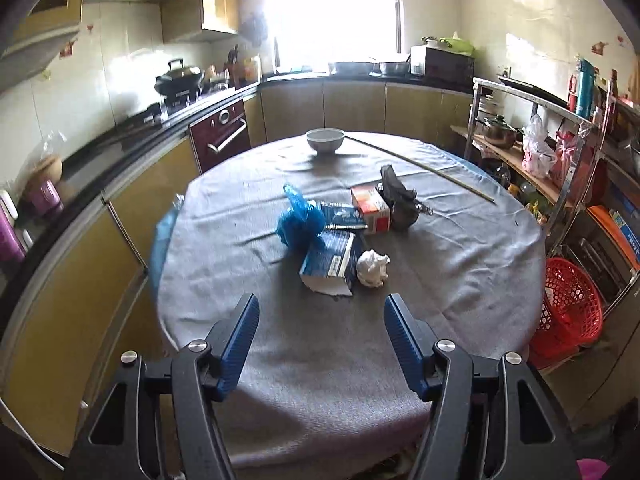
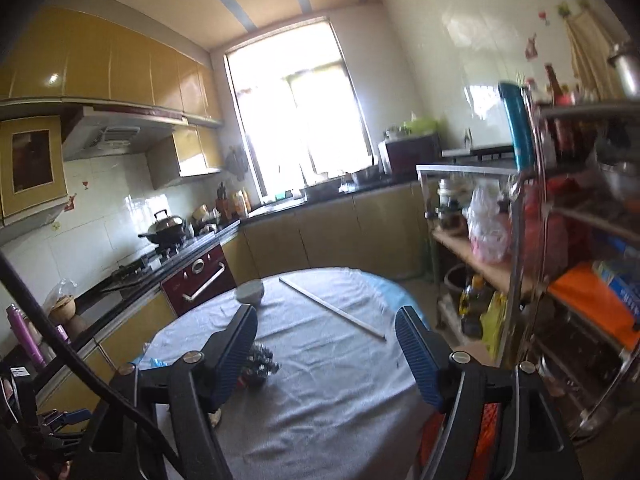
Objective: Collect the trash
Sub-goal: 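Swing both open tools back toward the table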
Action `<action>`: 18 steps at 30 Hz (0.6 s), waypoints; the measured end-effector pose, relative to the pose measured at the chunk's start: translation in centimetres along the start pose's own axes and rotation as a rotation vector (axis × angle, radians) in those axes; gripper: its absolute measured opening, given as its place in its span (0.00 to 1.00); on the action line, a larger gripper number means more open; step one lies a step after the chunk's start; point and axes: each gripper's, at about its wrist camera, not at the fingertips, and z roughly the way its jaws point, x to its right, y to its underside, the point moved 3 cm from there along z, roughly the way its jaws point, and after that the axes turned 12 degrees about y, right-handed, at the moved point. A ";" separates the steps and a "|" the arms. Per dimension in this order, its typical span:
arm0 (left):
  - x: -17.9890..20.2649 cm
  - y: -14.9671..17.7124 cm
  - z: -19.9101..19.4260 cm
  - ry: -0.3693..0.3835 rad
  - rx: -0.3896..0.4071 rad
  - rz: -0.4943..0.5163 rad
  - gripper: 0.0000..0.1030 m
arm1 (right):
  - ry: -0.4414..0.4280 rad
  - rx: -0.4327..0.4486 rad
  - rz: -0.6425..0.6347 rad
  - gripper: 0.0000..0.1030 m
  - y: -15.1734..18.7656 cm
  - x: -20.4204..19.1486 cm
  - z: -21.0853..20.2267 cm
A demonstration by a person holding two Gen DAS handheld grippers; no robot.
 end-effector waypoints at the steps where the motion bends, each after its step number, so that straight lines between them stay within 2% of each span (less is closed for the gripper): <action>1: 0.2 -0.1 0.0 -0.001 0.002 0.003 0.64 | 0.001 0.020 -0.003 0.77 -0.6 0.1 -0.7; 4: 0.7 -0.3 -0.1 0.011 0.008 0.004 0.64 | 0.001 0.087 -0.020 0.87 -2.0 0.6 -2.5; 6: 1.2 -0.2 0.1 0.010 0.010 0.020 0.64 | -0.020 0.106 -0.022 1.00 -2.5 1.1 -3.2; 10: 1.0 -0.2 1.1 0.001 -0.008 -0.003 0.65 | -0.070 0.069 0.011 1.00 -2.1 2.2 -2.5; 15: -1.3 0.4 2.1 -0.041 -0.031 -0.133 0.65 | -0.117 -0.020 0.026 1.00 -1.3 3.1 0.8; 18: -2.4 1.1 2.5 -0.083 -0.054 -0.159 0.65 | -0.171 -0.099 0.026 1.00 -0.1 2.2 3.5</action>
